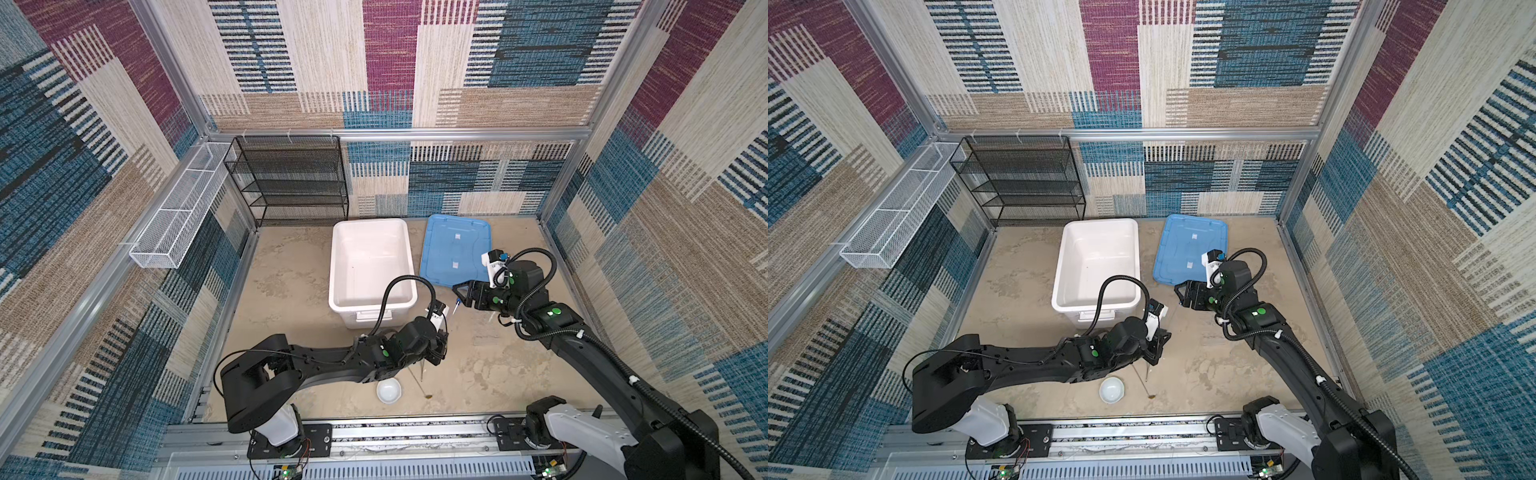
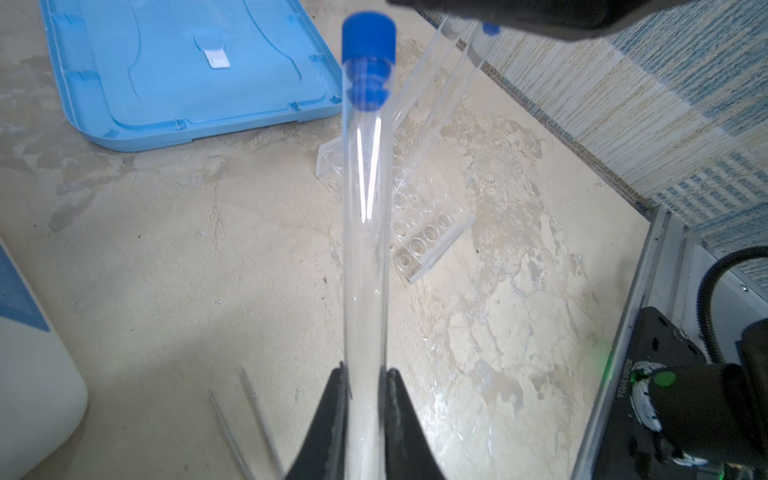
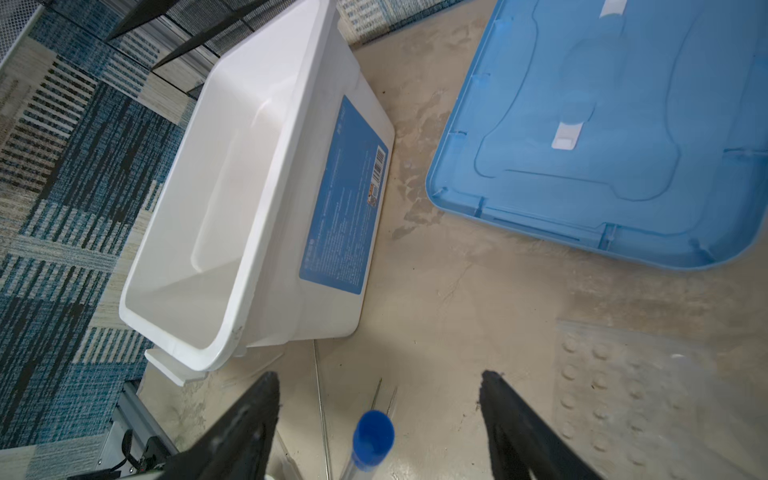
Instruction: Organize the chemistry lab equipment
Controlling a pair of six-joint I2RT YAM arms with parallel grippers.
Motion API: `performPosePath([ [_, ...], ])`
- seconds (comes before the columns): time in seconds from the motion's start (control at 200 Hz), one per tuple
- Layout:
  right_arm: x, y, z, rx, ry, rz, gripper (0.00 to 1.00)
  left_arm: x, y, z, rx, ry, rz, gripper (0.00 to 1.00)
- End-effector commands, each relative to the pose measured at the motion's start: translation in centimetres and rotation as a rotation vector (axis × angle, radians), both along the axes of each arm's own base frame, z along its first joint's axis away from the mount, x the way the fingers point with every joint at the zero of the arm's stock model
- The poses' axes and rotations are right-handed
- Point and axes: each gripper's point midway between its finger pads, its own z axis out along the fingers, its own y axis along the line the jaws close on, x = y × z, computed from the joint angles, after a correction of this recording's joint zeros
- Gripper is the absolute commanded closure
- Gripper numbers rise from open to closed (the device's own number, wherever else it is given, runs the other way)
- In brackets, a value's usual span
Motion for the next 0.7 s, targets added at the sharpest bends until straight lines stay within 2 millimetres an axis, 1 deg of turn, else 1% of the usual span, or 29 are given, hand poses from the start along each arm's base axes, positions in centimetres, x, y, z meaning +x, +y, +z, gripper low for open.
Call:
performPosePath([
  [0.0, 0.3, 1.1, 0.6, 0.026, -0.015, 0.049, 0.28, 0.7, 0.4, 1.1, -0.006, -0.083, 0.015, 0.87],
  [0.07, 0.3, 1.6, 0.4, 0.031, -0.005, 0.069, 0.34, 0.7, 0.7, 1.1, 0.002, -0.092, 0.018, 0.87],
  [0.22, -0.3, 2.7, 0.0, 0.07, 0.003, 0.121, 0.44, 0.7, 0.9, 1.6, 0.001, -0.107, 0.02, 0.88],
  [0.29, -0.5, 2.8, 0.0, 0.079, -0.003, 0.125, 0.48, 0.7, 1.0, 1.8, -0.001, -0.116, 0.02, 0.88],
  [0.466, -1.2, 3.5, 0.1, 0.123, -0.001, 0.163, 0.55, 0.7, 0.8, 1.6, 0.005, -0.112, 0.007, 0.88],
  [0.591, -1.1, 3.2, 0.2, 0.111, -0.014, 0.147, 0.59, 0.5, 0.6, 1.4, -0.001, -0.099, 0.003, 0.88],
  [0.696, -1.2, 3.4, 0.1, 0.111, -0.007, 0.159, 0.63, 0.6, 0.6, 1.3, 0.002, -0.102, 0.003, 0.88],
])
